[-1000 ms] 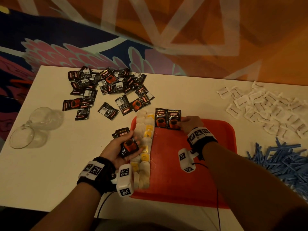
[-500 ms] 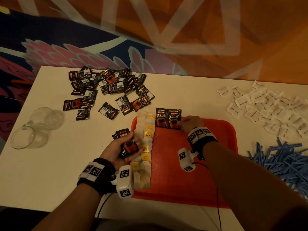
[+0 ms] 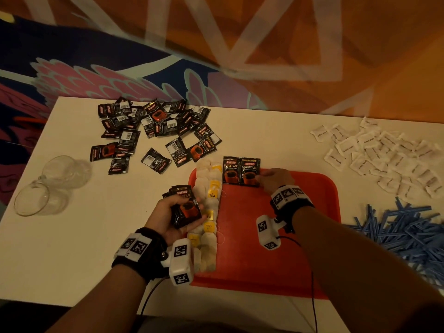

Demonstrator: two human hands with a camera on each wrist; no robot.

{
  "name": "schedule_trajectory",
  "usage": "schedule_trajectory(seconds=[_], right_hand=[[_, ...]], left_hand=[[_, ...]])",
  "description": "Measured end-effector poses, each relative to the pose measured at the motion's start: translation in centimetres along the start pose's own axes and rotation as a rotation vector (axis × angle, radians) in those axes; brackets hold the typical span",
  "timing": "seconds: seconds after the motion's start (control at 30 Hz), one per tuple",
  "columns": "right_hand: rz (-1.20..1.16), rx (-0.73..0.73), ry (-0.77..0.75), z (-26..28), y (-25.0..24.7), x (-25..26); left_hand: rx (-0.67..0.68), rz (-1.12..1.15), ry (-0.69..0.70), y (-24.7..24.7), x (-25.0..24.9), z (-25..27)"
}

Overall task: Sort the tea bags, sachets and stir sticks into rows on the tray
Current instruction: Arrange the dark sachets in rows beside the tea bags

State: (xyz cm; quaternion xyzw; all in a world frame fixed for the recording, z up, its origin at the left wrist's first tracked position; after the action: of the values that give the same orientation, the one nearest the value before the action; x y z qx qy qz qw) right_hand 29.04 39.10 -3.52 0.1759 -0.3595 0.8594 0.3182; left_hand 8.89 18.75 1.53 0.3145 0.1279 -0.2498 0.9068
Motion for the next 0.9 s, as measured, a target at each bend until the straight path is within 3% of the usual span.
schedule_trajectory(seconds=[0.13,0.27,0.4,0.5,0.63,0.73,0.9], right_hand=[[-0.026,-0.046,-0.017,0.9,-0.8,-0.2],[-0.056,-0.016,-0.139,3.0,-0.3,0.0],[0.001,0.258,-0.368,6.3,2.8,0.7],[-0.157,0.412,-0.395,8.6,4.5,1.4],[-0.194,0.343,-0.407,9.0,4.8,1.5],[-0.181,0.321,-0.412,9.1,4.8,1.2],[-0.115,0.283,-0.494,9.6,4.6,1.6]], left_hand=[[-0.050,-0.078,0.040,0.5,0.2,-0.3],[-0.096,-0.131,0.051,1.0,0.4,-0.8],[-0.107,-0.234,0.085,2.1,0.6,-1.2],[-0.085,-0.335,0.105,3.1,0.9,-1.3],[-0.087,-0.432,0.153,4.1,0.6,-1.2],[-0.100,-0.377,0.180,4.1,0.1,-1.4],[-0.118,-0.377,0.137,4.2,-0.6,-1.6]])
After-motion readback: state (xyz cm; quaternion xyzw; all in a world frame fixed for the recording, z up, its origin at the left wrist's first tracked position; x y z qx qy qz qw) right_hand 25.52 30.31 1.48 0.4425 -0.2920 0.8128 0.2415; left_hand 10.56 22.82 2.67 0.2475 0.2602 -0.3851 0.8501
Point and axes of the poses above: each hand's wrist, its own z-axis away from the middle knuckle, its own y-axis out of the palm, x = y × z, the point moved 3 cm from there along -z, towards the middle knuckle, and after that the axes turned 6 degrees about x, right-handed, at the moved point
